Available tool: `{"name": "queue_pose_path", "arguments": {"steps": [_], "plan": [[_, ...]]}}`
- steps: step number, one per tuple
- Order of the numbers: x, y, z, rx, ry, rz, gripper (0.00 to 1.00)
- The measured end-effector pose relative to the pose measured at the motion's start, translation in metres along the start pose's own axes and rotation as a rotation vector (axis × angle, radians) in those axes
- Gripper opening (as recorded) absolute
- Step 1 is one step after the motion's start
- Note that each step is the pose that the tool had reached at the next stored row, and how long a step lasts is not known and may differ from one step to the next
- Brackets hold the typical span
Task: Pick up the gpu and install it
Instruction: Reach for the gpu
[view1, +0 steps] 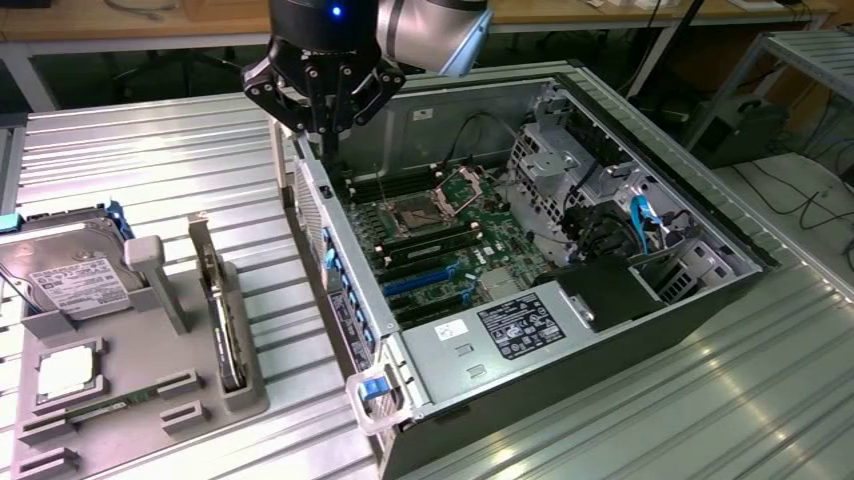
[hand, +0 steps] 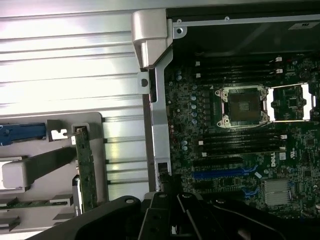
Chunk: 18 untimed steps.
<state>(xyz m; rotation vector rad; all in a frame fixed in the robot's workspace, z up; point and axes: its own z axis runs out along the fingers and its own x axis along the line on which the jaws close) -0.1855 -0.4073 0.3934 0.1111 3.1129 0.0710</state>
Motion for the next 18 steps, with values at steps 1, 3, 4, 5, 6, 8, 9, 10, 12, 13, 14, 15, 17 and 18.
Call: {"name": "queue_pose_path", "arguments": {"steps": [1,3,4,5,6,8,9,10,12,13,14,15,17,18], "plan": [[0.0,0.0,0.0,-0.0001,-0.0001,0.0,0.11],[0.0,-0.0001,0.0,-0.0001,-0.0001,0.0,0.11],[0.0003,-0.0002,0.0,-0.0001,-0.0001,0.0,0.11],[0.0018,-0.0003,0.0,0.0,0.0,0.0,0.11],[0.003,-0.0003,0.0,0.0,-0.0001,0.0,0.11],[0.0044,-0.0004,0.0001,-0.0002,-0.0002,0.0,0.11],[0.0048,-0.0004,0.0002,-0.0002,-0.0002,0.0,0.11],[0.0052,-0.0004,0.0001,0.0,-0.0001,0.0,0.11],[0.006,-0.0006,0.0003,0.0,-0.0001,0.0,0.11],[0.0065,-0.0006,0.0004,-0.0001,-0.0001,-0.001,0.11],[0.0066,-0.001,0.0004,0.0,0.0,-0.002,0.11],[0.0066,-0.0017,0.0005,0.0,0.0001,-0.003,0.11],[0.0069,-0.006,0.0006,-0.0002,-0.0001,-0.003,0.11],[0.0068,-0.0099,0.0005,-0.0005,-0.0002,-0.003,0.11]]}}
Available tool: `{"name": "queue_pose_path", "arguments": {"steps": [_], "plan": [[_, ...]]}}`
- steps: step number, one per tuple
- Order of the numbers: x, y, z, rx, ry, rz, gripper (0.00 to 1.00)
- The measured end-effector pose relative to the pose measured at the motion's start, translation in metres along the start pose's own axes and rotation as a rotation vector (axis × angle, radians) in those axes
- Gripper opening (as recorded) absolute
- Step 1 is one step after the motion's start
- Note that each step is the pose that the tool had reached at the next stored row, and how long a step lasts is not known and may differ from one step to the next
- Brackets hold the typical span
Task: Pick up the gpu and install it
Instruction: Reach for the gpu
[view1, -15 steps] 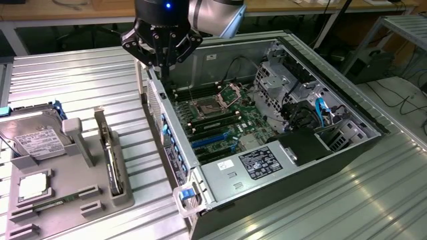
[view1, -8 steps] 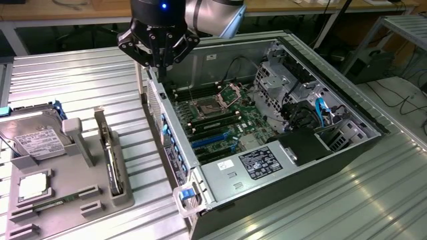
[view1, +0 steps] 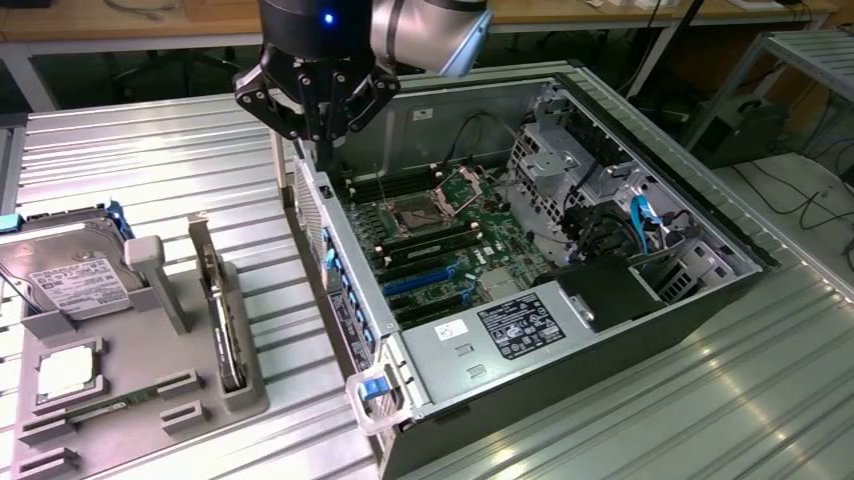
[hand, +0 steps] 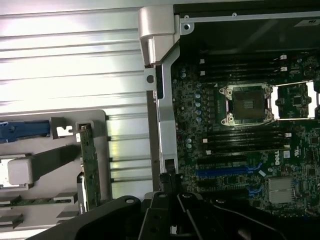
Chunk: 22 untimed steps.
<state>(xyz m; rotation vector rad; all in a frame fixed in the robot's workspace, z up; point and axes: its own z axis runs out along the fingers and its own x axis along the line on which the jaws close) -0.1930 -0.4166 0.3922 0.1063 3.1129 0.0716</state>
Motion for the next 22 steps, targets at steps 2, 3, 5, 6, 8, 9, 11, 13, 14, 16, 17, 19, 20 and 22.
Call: {"name": "queue_pose_path", "arguments": {"steps": [2,3,5,6,8,9,11,13,14,16,17,19,20,22], "plan": [[0.0,-0.0049,-0.0004,0.0003,0.0003,0.0,0.11],[0.0,-0.0075,-0.0005,0.0003,0.0003,0.0,0.11],[0.001,-0.0117,-0.0006,0.0003,0.0003,-0.001,0.11],[0.001,-0.0126,-0.0006,0.0003,0.0003,-0.001,0.11],[0.003,-0.0141,-0.0007,0.0003,0.0004,-0.002,0.11],[0.005,-0.0148,-0.0008,-0.0001,0.0006,-0.003,0.11],[0.01,-0.0159,-0.0008,-0.0011,0.0006,-0.005,0.11],[0.016,-0.0167,-0.0009,-0.0017,0.0007,-0.006,0.11],[0.018,-0.0171,-0.0009,-0.0021,0.0007,-0.008,0.11],[0.022,-0.0178,-0.001,-0.0032,0.001,-0.01,0.11],[0.024,-0.0183,-0.001,-0.0038,0.001,-0.011,0.11],[0.027,-0.0193,-0.001,-0.0044,0.0012,-0.014,0.11],[0.029,-0.0204,-0.001,-0.0048,0.0014,-0.016,0.11],[0.03,-0.0248,-0.0009,-0.0054,0.0016,-0.02,0.11]]}}
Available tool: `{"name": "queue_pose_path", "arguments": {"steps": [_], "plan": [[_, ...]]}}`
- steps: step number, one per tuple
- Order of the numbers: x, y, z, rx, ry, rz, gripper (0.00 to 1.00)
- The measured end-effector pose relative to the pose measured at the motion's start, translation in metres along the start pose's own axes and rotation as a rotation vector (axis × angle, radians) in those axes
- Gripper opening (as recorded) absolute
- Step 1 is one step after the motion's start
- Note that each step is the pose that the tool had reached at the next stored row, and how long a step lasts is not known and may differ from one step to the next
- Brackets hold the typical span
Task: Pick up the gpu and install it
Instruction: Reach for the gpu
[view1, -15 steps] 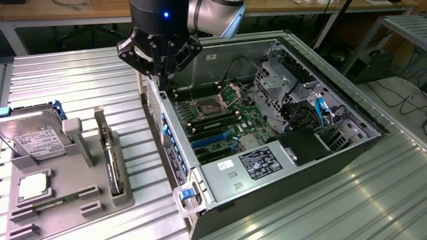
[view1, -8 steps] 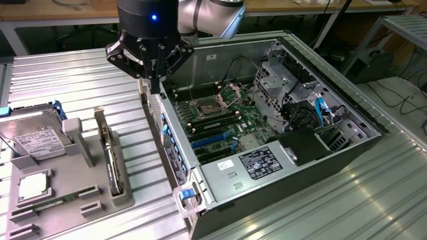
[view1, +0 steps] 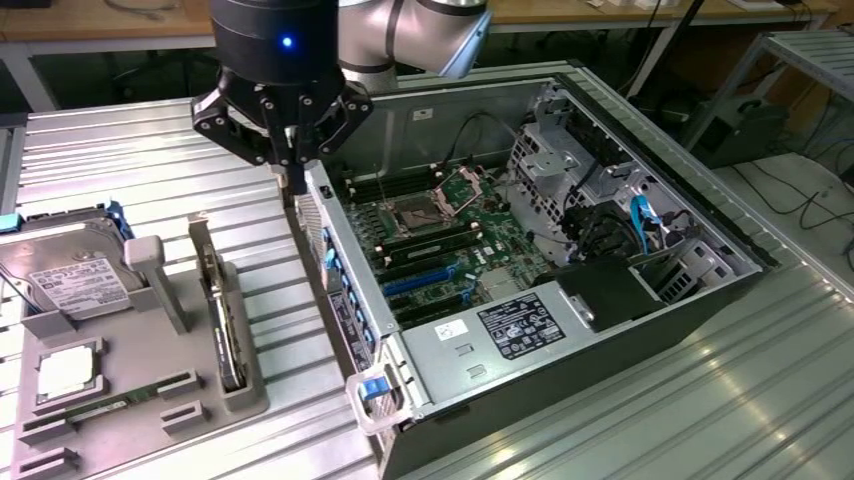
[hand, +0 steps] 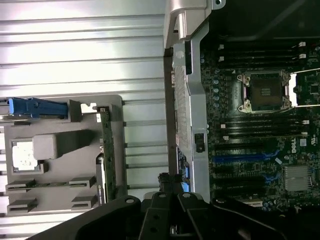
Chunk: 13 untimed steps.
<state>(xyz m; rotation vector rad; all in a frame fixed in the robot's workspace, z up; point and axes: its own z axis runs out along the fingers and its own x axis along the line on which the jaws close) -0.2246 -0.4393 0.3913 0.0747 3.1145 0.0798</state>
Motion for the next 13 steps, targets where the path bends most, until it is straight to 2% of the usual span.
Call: {"name": "queue_pose_path", "arguments": {"steps": [6,13], "plan": [[0.007,-0.0029,0.0019,-0.0025,0.0018,-0.032,0.11],[0.017,-0.0034,0.0022,-0.0029,0.0019,-0.034,0.11]]}}
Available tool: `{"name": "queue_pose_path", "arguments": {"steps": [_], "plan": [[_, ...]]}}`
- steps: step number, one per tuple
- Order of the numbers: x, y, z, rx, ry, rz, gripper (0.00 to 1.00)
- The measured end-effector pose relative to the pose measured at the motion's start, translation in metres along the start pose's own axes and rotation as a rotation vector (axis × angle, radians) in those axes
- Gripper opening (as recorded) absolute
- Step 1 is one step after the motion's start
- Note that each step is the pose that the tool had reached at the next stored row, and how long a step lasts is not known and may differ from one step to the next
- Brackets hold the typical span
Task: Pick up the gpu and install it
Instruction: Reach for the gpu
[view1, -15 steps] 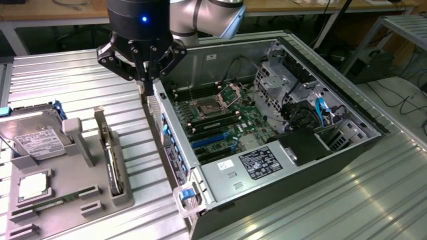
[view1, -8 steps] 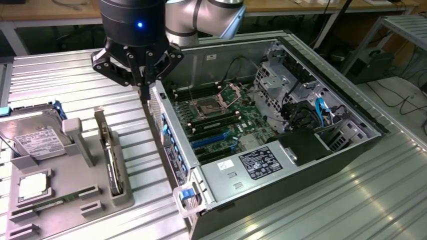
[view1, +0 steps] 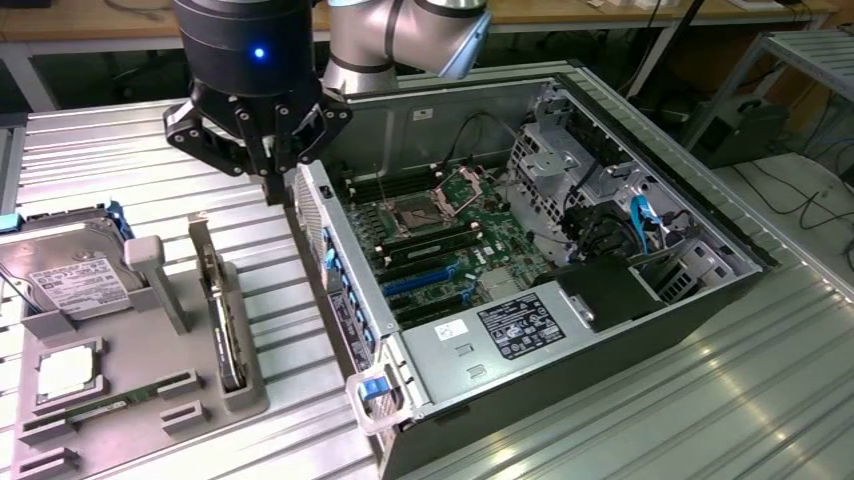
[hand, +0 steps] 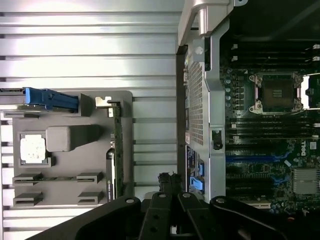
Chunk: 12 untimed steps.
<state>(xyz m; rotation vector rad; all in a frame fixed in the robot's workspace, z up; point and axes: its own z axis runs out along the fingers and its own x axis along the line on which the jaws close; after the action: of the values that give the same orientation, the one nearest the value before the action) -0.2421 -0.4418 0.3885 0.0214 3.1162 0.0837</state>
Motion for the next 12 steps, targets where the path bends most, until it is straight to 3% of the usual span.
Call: {"name": "queue_pose_path", "arguments": {"steps": [12], "plan": [[0.017,-0.0002,0.0004,0.0,0.0,-0.001,0.11]]}}
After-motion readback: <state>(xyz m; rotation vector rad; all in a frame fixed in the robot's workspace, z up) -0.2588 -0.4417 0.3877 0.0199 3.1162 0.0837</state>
